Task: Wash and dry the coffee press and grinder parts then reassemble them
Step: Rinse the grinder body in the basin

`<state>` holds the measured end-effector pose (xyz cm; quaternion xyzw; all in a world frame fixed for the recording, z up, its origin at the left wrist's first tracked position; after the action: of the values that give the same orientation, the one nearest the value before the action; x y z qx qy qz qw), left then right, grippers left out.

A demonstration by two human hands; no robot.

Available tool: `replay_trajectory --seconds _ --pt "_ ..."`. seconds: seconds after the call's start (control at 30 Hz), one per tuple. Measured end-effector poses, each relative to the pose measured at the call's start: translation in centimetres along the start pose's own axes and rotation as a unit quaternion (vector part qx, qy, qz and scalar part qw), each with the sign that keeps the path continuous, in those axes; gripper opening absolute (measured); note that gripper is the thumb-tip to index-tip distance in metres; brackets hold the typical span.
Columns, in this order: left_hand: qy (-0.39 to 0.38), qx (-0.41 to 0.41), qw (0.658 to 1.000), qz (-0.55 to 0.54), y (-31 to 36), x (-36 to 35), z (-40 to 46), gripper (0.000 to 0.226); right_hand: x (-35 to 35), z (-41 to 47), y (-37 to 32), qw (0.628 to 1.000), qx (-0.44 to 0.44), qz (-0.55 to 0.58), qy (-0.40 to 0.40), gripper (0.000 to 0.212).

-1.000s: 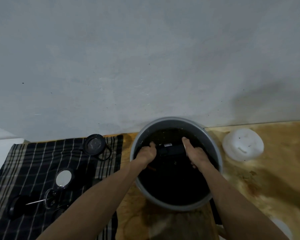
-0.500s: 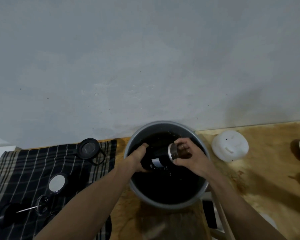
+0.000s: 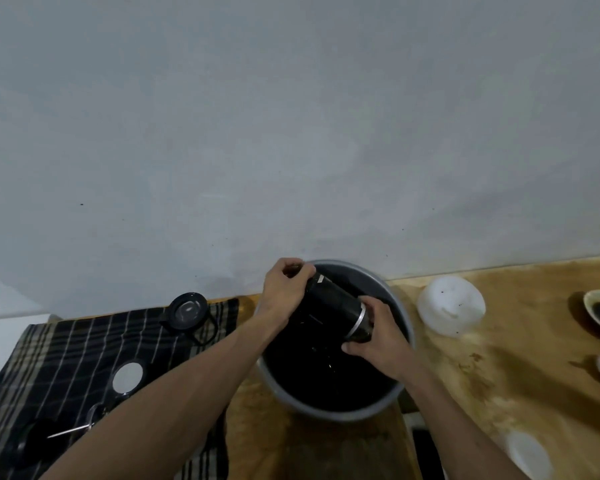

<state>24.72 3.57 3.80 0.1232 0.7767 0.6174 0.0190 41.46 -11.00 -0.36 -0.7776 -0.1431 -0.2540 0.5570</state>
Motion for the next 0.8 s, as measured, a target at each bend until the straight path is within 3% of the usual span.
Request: replay_trajectory --seconds 0.13,0.23,0.33,0.43,0.5,0.57,0.67,0.8 --pt "-0.035 -0.124 0.988 0.082 2.6 0.0 -1.2 0.032 -0.8 -0.1 0.2 1.000 -0.003 0.025 0.004 0.102" --pt "-0.044 -0.150 0.982 0.103 2.9 -0.1 -1.6 0.030 -0.8 -0.5 -0.4 0.997 -0.003 0.075 -0.008 0.100" --pt "-0.018 -0.077 0.997 0.011 2.3 0.4 -1.5 0.015 0.3 -1.6 -1.0 0.991 -0.001 0.133 0.013 0.092" --pt "0.031 0.093 0.987 -0.126 -0.3 1.1 -1.1 0.015 1.9 -2.8 -2.5 0.983 0.025 0.173 0.051 0.083" --pt "-0.026 0.211 0.956 -0.201 -2.2 0.6 -1.7 0.032 2.6 -3.4 -4.3 0.979 0.061 0.181 0.072 0.077" --pt "-0.116 0.276 0.926 -0.230 -3.4 -0.6 -2.7 0.039 2.9 -3.7 -6.3 0.973 0.113 0.175 0.103 0.072" --pt "-0.209 0.301 0.908 -0.202 -4.4 -2.1 -4.1 0.042 2.5 -3.4 -8.8 0.963 0.173 0.153 0.139 0.071" --pt "-0.299 0.323 0.891 -0.107 -3.6 -2.0 -4.0 0.054 1.7 -2.3 -9.4 0.968 0.208 0.091 0.110 0.072"
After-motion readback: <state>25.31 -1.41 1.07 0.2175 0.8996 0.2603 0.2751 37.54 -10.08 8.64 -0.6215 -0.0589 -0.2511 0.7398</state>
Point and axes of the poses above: each hand's wrist, its own z-axis towards the middle knuckle, its own x-axis out of the back of the hand, y = z × x, the point moved 3 cm from there along z, towards the middle knuckle, and after that the axes turned 3 degrees about -y, right-handed, at the moved point
